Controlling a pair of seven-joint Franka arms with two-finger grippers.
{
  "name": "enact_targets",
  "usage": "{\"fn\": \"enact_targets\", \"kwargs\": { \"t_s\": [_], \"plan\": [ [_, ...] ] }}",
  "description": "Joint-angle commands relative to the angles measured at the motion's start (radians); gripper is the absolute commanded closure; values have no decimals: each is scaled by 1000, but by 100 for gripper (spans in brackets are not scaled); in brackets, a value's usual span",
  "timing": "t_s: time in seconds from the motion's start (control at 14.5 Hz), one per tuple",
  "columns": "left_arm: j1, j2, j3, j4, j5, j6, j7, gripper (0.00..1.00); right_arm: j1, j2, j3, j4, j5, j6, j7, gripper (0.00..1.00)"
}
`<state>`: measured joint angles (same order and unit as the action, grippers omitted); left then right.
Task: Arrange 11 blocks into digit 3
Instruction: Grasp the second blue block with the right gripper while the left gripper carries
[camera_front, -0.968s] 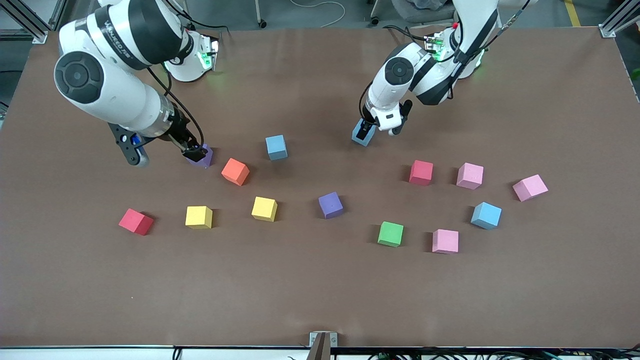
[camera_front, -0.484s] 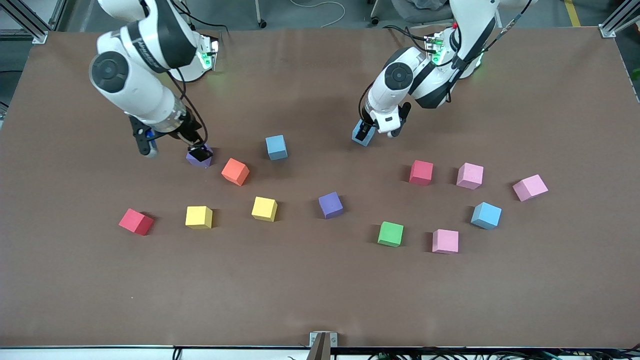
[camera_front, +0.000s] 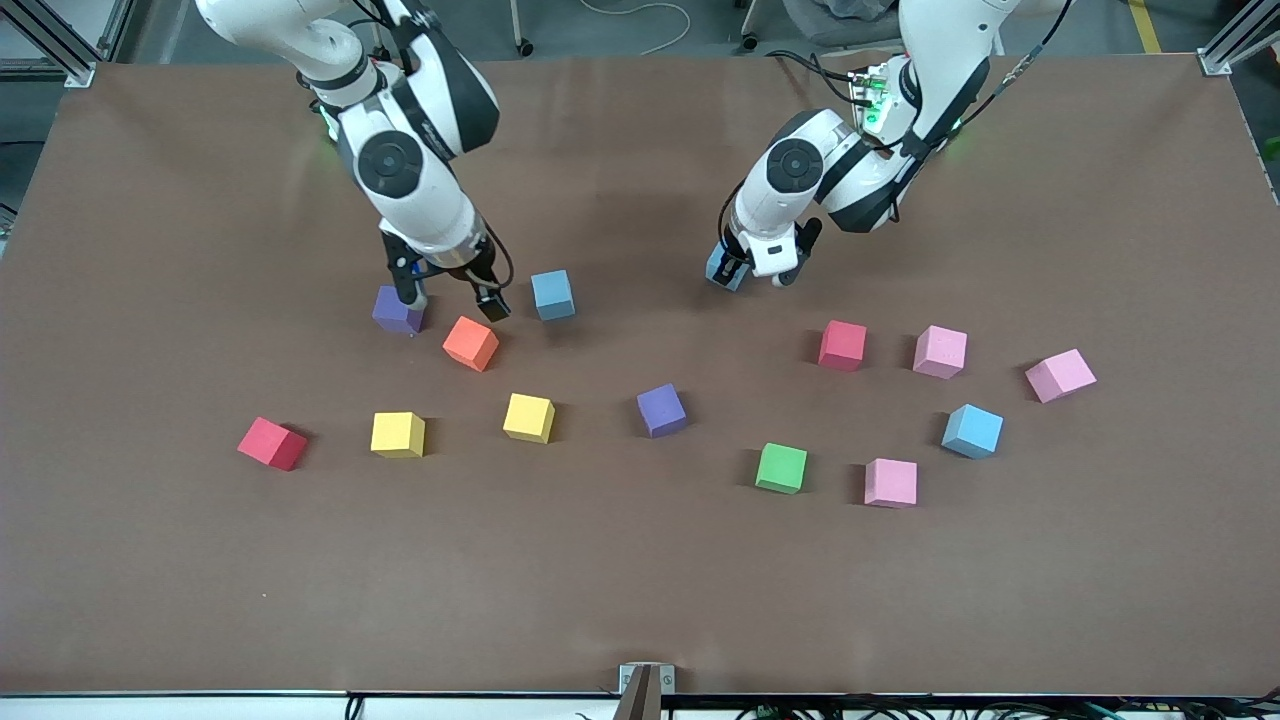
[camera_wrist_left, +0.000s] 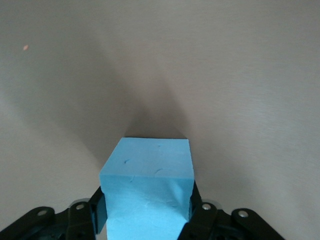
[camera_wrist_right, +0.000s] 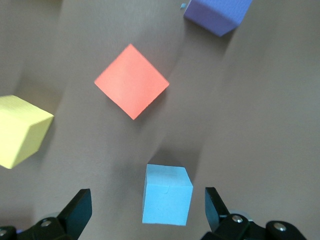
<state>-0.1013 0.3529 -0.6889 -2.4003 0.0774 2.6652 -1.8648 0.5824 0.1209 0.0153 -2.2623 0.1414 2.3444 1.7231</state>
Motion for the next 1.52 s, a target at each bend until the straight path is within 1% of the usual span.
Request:
{"fn": "enact_targets", "kwargs": {
  "t_s": [0.0, 0.14, 0.28, 0.35, 0.48, 0.69, 0.83, 1.04, 1.24, 1.45],
  "plan": [
    [0, 50, 0, 79, 73, -8, 22, 65, 8, 42, -9, 3, 20, 48, 6, 0],
    [-17, 72, -1, 122, 105, -11, 74, 66, 29, 72, -9, 1, 20, 91, 7, 0],
    [-58, 96, -1, 177, 114, -42, 131, 65, 57, 100, -9, 3, 21, 101, 30, 0],
    [-87, 112, -1, 211, 116, -74, 168, 62, 77, 106, -9, 3, 21, 105, 38, 0],
    [-130, 136, -1, 295, 117, -161, 219, 62, 105, 125, -9, 3, 21, 108, 67, 0],
    [-184, 230, 0, 444, 120, -286, 275, 62, 129, 137, -9, 0, 21, 121, 93, 0],
    [-225, 274, 3, 515, 149, -342, 337, 62, 140, 143, -9, 0, 21, 122, 113, 0],
    [-236, 322, 3, 576, 254, -427, 403, 61, 149, 154, -9, -2, 21, 125, 115, 0],
    [-274, 348, 5, 636, 271, -508, 518, 61, 149, 171, -9, -3, 21, 148, 116, 0],
    [-275, 356, 5, 647, 271, -521, 653, 60, 149, 194, -11, -3, 21, 173, 116, 0]
  ]
}}
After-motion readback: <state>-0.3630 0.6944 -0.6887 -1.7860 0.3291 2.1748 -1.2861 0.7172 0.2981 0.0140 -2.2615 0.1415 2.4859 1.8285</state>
